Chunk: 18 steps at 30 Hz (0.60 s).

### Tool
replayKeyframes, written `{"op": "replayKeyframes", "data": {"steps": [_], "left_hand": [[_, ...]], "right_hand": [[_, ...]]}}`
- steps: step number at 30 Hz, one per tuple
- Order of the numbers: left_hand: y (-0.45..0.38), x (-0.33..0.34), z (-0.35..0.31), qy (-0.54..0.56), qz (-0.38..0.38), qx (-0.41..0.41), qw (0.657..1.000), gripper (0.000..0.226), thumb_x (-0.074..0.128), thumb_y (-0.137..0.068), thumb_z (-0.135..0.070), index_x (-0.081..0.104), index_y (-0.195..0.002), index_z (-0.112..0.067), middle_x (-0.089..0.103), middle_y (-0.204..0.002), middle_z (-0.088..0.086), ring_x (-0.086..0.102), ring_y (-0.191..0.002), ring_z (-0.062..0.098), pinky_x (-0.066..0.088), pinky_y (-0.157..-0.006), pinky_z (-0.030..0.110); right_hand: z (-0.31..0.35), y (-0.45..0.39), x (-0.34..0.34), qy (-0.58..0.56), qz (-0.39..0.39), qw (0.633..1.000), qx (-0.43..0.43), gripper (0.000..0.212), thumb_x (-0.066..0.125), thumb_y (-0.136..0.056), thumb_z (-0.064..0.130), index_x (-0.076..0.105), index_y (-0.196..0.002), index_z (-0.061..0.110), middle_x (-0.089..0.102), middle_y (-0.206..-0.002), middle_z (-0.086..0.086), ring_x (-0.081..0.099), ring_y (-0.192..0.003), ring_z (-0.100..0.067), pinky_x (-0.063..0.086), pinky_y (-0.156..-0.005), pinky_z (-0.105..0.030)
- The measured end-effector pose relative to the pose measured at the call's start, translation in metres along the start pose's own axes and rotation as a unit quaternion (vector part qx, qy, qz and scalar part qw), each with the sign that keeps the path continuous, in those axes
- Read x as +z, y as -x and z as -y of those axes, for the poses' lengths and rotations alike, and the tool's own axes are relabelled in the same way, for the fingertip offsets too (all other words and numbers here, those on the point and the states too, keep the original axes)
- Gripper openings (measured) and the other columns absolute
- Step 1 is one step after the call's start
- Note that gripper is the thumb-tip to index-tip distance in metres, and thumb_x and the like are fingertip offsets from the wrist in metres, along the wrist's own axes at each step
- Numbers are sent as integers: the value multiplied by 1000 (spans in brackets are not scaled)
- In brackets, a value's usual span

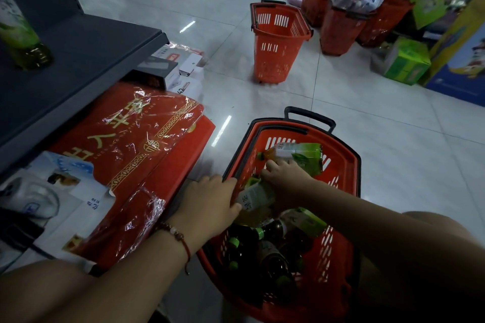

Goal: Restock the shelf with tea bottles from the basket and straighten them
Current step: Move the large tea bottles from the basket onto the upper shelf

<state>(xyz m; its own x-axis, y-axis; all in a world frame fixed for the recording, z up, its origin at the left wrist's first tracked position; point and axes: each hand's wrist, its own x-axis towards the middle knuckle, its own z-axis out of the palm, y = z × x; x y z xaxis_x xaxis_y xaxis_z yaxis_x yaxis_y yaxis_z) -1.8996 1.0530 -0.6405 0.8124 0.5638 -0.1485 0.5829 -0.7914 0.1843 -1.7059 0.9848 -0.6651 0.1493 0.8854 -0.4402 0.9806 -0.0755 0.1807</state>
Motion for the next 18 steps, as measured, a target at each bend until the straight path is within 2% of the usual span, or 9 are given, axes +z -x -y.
{"op": "replayKeyframes", "data": {"steps": [3,6,8,10,12,14,16,18], "left_hand": [[5,0,1,7,-1,4,1000,51,47,-90,-52,42,-135,-28,53,-130,-3,50,-117,18,43,-92,34],[10,-2,-1,24,-22,9,999,48,47,-90,-52,45,-132,-29,56,-125,-5,53,-113,16,45,-89,32],[14,-6,-1,35,-29,4,999,50,48,-90,-52,44,-135,-30,57,-124,-7,53,-113,16,45,-87,31],[18,-11,-1,57,-33,-3,998,47,48,-91,-52,47,-133,-31,59,-120,-9,55,-108,13,45,-80,26],[25,-16,-3,103,-20,-12,994,43,49,-91,-52,52,-129,-32,61,-117,-10,58,-104,11,43,-70,21],[30,-17,-6,190,15,-38,981,45,49,-91,-53,50,-132,-32,61,-121,-9,59,-104,9,42,-67,18],[32,-18,-10,292,50,-65,953,54,49,-89,-58,44,-138,-34,60,-121,-10,58,-100,6,45,-73,21],[33,-20,-16,396,74,-76,912,58,49,-87,-62,43,-138,-36,60,-108,-16,56,-91,-2,45,-73,21]], "right_hand": [[-5,18,14,-163,37,985,52,90,85,-60,57,50,-133,19,52,-126,-4,55,-103,-19,56,-87,-36],[-15,33,25,-314,89,939,108,63,85,-65,50,62,-114,18,66,-106,-2,65,-87,-15,59,-77,-30],[-23,41,25,-407,91,897,147,52,84,-69,45,63,-107,17,70,-97,-3,69,-85,-17,60,-75,-29],[-28,51,23,-515,74,838,166,42,81,-76,37,63,-107,15,70,-101,-7,70,-88,-21,61,-79,-33],[-27,68,16,-604,53,775,177,32,75,-83,34,62,-105,14,70,-101,-8,71,-87,-22,60,-74,-31],[-22,84,8,-684,48,704,185,44,71,-84,44,63,-113,11,73,-103,-10,73,-89,-25,61,-77,-35],[-12,97,-2,-764,45,621,169,53,65,-86,48,62,-121,9,75,-107,-11,74,-93,-27,61,-81,-40],[2,107,-11,-826,30,545,142,46,59,-91,45,61,-122,11,74,-108,-12,73,-93,-27,61,-75,-38]]}}
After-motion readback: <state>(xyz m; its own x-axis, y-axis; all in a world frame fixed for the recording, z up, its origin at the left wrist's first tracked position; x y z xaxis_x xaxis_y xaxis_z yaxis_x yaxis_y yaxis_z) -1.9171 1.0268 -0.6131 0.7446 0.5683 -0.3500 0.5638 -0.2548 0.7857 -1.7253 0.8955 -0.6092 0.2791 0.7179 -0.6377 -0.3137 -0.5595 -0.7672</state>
